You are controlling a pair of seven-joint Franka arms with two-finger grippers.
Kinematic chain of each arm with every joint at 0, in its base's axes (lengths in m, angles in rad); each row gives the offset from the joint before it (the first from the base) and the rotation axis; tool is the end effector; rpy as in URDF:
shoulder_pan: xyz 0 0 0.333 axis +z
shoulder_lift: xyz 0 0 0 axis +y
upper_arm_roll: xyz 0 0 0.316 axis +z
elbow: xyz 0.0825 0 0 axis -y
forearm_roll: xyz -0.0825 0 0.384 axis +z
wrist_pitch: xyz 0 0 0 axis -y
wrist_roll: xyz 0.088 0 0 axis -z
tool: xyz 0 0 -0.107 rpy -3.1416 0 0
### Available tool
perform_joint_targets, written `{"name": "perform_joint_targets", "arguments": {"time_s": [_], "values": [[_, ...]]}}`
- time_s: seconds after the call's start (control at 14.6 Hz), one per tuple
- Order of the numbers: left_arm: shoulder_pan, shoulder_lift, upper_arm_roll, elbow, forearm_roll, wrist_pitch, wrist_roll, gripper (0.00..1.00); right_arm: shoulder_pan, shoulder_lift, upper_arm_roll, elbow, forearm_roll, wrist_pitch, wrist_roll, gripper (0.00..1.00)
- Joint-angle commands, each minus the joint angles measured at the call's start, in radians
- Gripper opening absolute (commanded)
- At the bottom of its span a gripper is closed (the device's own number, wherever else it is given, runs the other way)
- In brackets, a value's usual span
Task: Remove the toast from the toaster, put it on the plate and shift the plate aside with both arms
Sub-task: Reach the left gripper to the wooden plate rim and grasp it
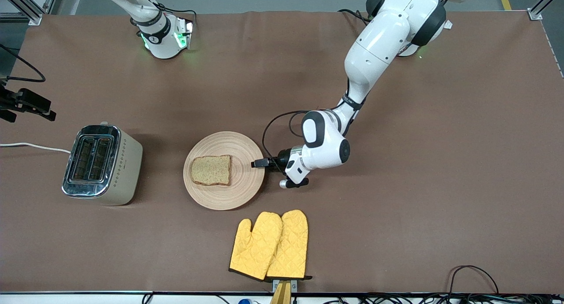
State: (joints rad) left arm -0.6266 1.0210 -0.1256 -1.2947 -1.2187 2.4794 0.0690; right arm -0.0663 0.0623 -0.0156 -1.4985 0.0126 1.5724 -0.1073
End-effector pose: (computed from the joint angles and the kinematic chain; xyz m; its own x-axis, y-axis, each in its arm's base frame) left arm 0.5693 -0.4949 0.1386 0.9652 0.0996 -0.2418 0.2502 -0.6200 0.7436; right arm 0.5726 -0.0454 0.6236 0.9996 0.0254 0.0128 0.0256 -0.9996 -0.0103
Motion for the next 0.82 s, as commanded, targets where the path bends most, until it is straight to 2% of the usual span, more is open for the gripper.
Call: {"name": "perform_joint_targets", "arguments": {"time_s": [0.0,0.07,0.14,0.48,0.62,0.75], "values": [[-0.013,0.016,0.006,0.025,-0.025,0.024,0.032,0.11,0.011,-0.012,0.003,0.0,-0.022,-0.008,-0.005,1.0],[-0.013,0.016,0.006,0.023,-0.025,0.024,0.032,0.01,0.014,-0.012,0.002,0.0,-0.022,-0.009,-0.006,1.0],[-0.013,0.017,0.007,0.023,-0.025,0.024,0.037,0.0,0.013,-0.013,0.002,0.0,-0.022,-0.012,-0.008,1.0],[-0.001,0.005,0.008,0.017,-0.024,0.024,0.089,0.0,0.026,-0.019,0.002,0.0,-0.022,-0.012,-0.009,1.0],[0.037,-0.024,0.009,0.015,-0.013,0.012,0.087,0.0,0.028,-0.019,0.002,0.0,-0.02,-0.009,-0.008,1.0],[0.1,-0.103,0.014,-0.029,-0.008,-0.11,0.095,0.0,0.026,-0.018,0.0,0.0,-0.022,-0.009,-0.011,1.0]]}}
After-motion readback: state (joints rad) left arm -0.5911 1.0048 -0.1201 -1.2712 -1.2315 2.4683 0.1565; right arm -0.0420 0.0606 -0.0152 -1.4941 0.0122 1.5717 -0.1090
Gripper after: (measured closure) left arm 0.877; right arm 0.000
